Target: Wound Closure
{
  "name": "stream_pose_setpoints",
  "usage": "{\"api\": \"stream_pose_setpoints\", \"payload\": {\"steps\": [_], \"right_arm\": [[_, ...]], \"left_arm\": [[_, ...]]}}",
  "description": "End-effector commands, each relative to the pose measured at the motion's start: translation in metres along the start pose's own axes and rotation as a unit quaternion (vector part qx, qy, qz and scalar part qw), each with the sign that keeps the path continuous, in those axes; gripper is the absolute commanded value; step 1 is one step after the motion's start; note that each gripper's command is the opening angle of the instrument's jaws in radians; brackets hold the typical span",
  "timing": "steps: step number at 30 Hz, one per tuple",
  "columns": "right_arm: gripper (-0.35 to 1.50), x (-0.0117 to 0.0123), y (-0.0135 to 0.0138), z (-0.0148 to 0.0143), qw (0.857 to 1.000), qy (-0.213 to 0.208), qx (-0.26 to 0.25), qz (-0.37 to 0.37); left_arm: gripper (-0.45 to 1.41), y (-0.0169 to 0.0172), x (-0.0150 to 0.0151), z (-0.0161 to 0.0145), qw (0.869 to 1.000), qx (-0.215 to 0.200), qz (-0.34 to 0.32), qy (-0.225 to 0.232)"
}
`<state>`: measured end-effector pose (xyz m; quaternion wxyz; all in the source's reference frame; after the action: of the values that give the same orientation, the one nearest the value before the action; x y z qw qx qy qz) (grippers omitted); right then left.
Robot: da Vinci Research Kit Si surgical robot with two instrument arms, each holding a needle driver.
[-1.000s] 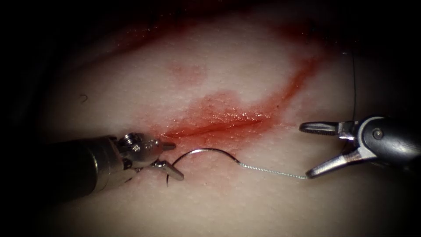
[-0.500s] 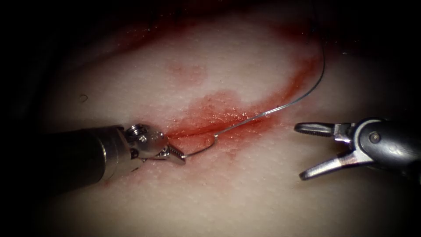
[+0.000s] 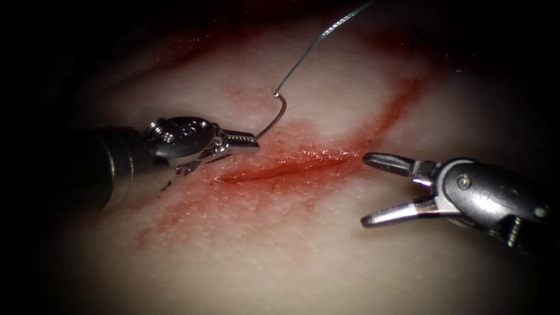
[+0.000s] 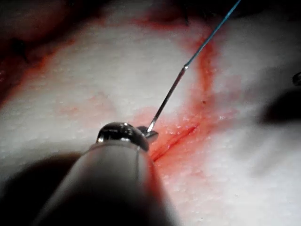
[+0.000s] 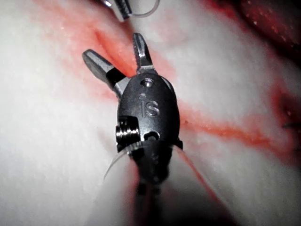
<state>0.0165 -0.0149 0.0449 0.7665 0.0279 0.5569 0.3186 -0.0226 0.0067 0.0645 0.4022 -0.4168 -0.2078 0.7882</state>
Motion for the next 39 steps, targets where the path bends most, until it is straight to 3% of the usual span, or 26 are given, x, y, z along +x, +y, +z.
{"api": "stream_pose_setpoints", "payload": {"steps": [1, 4, 8, 11, 12, 13, 16, 25, 35, 39], "right_arm": [[1.06, -0.0004, -0.0003, 0.002, 1.0, 0.003, -0.014, 0.012], [0.94, 0.0002, -0.0004, 0.0042, 0.998, 0.0, -0.044, 0.047], [0.88, 0.0014, 0.0002, 0.0075, 0.989, 0.011, -0.125, 0.074], [0.71, 0.0017, 0.0009, 0.0082, 0.979, -0.002, -0.188, 0.079], [0.56, 0.0016, 0.0011, 0.0081, 0.977, -0.005, -0.198, 0.079], [0.52, 0.0017, 0.0013, 0.0081, 0.976, -0.007, -0.203, 0.08], [0.56, 0.002, 0.0022, 0.0084, 0.97, -0.018, -0.226, 0.083], [1.09, 0.0016, 0.0034, 0.0094, 0.964, -0.016, -0.258, 0.066], [0.98, 0.0008, 0.0034, 0.0104, 0.963, -0.004, -0.265, 0.051], [0.84, 0.0006, 0.0029, 0.0114, 0.964, 0.0, -0.261, 0.04]], "left_arm": [[-0.45, 0.0001, 0.0001, 0.0009, 1.0, -0.003, -0.004, 0.011], [-0.45, 0.0007, 0.0009, 0.0014, 0.999, 0.003, -0.002, 0.049], [-0.45, 0.0012, 0.0014, 0.0023, 0.996, 0.02, -0.011, 0.089], [-0.45, 0.0012, 0.0016, 0.0026, 0.992, 0.035, -0.005, 0.119], [-0.45, 0.0012, 0.0017, 0.0026, 0.991, 0.038, -0.006, 0.125], [-0.45, 0.0012, 0.0018, 0.0026, 0.99, 0.04, -0.005, 0.132], [-0.45, 0.0012, 0.002, 0.0026, 0.987, 0.051, -0.005, 0.151], [-0.45, 0.0025, 0.0023, 0.003, 0.985, 0.06, -0.007, 0.159], [-0.45, 0.0035, 0.0026, 0.003, 0.985, 0.054, -0.003, 0.162], [-0.45, 0.0041, 0.0027, 0.0033, 0.986, 0.046, -0.002, 0.162]]}}
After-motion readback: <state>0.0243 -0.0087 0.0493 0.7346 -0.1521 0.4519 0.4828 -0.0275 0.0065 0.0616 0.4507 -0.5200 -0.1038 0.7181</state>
